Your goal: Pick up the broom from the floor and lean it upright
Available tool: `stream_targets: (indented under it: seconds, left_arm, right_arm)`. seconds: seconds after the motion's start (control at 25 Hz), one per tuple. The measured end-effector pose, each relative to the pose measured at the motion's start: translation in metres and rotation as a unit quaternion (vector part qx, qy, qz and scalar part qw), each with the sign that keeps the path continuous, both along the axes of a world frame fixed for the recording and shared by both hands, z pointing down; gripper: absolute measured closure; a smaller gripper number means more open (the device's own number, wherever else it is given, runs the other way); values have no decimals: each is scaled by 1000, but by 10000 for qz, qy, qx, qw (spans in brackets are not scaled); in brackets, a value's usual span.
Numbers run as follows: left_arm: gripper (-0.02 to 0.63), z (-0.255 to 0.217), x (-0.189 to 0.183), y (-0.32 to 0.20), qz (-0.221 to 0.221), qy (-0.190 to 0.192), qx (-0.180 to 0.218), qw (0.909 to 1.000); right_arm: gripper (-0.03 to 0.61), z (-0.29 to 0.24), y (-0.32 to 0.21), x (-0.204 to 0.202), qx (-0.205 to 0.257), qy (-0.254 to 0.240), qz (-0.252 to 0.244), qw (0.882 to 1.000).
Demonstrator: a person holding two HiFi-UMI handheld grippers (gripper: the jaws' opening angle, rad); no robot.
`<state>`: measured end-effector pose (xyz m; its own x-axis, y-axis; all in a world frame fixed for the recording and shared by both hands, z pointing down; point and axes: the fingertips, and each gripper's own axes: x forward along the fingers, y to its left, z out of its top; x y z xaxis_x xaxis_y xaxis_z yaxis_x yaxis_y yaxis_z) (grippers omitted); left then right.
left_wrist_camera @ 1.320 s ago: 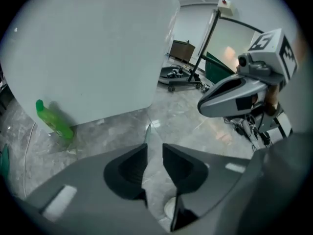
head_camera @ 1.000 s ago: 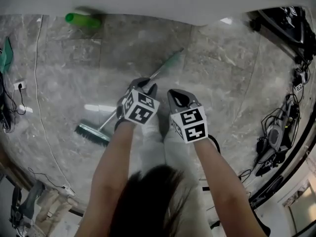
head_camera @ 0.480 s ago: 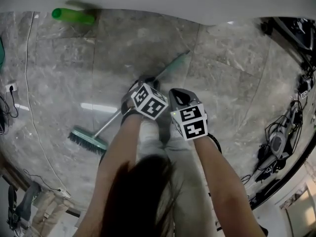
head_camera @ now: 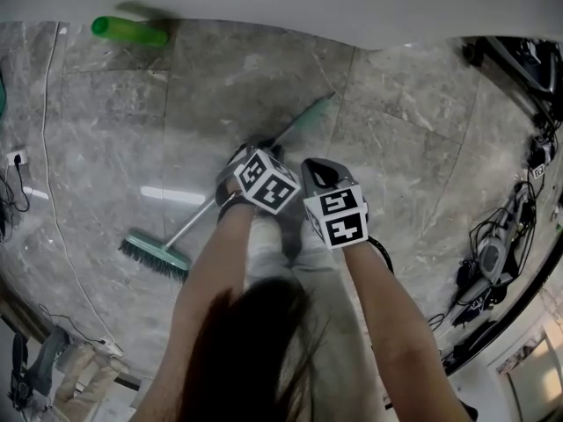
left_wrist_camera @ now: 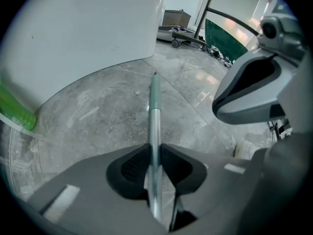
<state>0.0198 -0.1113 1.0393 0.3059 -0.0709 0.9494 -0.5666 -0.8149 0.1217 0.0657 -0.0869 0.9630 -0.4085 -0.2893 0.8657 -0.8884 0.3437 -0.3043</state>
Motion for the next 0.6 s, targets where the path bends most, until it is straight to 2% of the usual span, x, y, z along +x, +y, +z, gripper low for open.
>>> stream_targets:
  seconds: [0.24,0.6]
  left_arm:
    - [540,-25,-2,-15,-141,159,136,9997]
    - [541,-88,6,-51,-429,629,639,9950]
  right_arm:
    - [577,-16,-2,-4,84,-21,18,10000]
    - [577,-68,-33,-3,505,-115,71,9986]
